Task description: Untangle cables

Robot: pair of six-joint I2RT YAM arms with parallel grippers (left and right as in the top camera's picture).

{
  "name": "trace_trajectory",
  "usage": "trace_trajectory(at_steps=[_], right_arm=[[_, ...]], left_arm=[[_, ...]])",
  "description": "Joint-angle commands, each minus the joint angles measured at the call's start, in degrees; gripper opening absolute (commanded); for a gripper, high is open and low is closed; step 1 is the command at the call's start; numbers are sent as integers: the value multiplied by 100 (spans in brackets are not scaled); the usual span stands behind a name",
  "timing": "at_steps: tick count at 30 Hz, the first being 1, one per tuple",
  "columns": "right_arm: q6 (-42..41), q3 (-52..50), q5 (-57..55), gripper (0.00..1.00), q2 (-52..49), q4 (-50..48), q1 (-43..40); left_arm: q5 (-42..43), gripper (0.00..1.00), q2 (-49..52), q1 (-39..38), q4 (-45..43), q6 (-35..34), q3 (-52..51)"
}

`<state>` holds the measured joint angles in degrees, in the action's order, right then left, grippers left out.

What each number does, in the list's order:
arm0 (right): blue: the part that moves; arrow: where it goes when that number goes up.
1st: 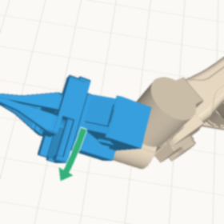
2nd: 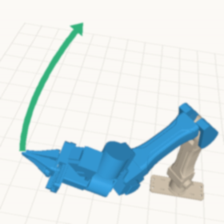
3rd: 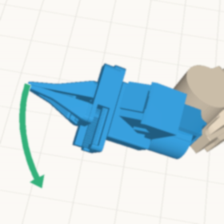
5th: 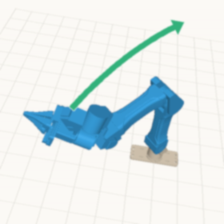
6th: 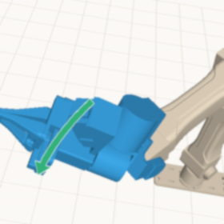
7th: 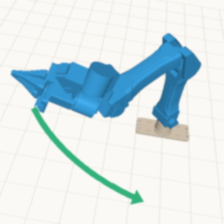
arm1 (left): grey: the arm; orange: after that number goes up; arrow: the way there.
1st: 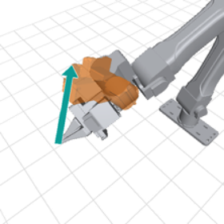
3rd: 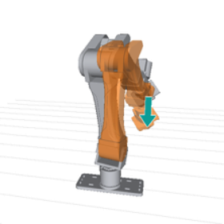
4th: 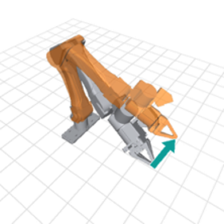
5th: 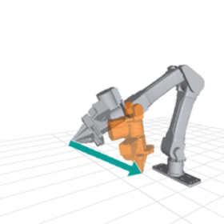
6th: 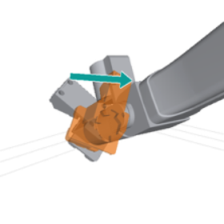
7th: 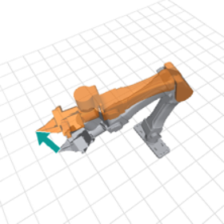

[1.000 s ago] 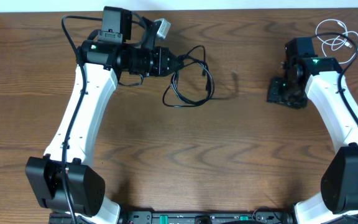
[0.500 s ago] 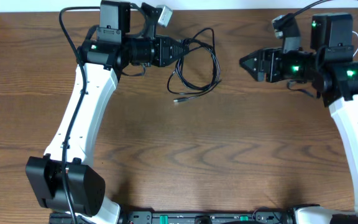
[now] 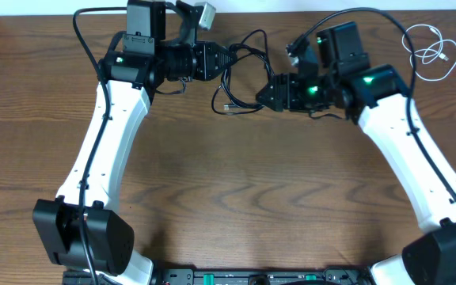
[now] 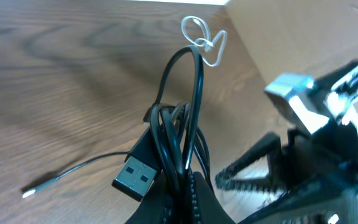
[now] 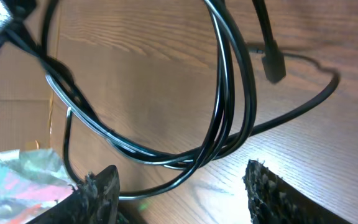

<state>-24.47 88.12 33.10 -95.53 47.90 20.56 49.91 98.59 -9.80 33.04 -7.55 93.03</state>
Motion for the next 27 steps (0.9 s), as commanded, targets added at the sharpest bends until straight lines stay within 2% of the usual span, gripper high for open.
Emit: trace_trajectory(at_steps=[1,6,11,21,23,24,27], right_arm=[[-573,-15,-184,60,-170,-94,197],[-898,-15,-557,55,-308,-179,413],[-1025,-15,-581,44,-411,-328,442],[-1235,-15,-531,43,-1054,-402,442],[-1215,-17,-584,39,-1067,-286,442],[-1121,-17,-680,30,-1067,-175,442],[-1034,-28,-1294,17,-1067,227,439]], left_arm=[[-804,7,9,0,-15,-682,20],[-1655,7,9,-153,-13,-824,20],[-2380,7,9,-472,-15,-822,20],[-2712,7,9,-737,-20,-820,20],[-2813,7,9,-737,-22,-822,20],[-2900,7,9,-737,-20,-822,20],[-2962,8,9,-706,-68,-833,22]])
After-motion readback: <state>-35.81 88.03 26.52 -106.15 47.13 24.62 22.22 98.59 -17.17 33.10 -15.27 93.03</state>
